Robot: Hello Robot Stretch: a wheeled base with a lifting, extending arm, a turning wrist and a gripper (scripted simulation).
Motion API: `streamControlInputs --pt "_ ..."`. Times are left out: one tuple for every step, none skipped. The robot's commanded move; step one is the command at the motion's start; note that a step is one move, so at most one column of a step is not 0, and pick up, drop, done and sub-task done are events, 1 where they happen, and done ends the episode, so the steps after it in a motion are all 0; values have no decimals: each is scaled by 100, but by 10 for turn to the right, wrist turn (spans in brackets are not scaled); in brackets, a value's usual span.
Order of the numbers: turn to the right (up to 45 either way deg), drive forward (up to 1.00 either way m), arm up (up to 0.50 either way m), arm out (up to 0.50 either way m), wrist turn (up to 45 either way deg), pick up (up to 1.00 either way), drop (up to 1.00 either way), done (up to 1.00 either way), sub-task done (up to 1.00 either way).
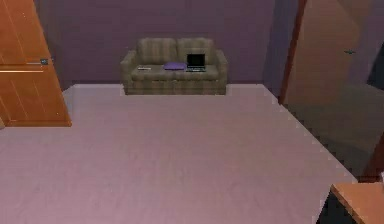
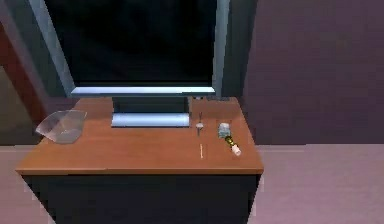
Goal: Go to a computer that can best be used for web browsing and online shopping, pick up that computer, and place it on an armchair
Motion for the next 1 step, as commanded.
streamControlInputs --pt "0 100 0 0 0 0 0 0 0"
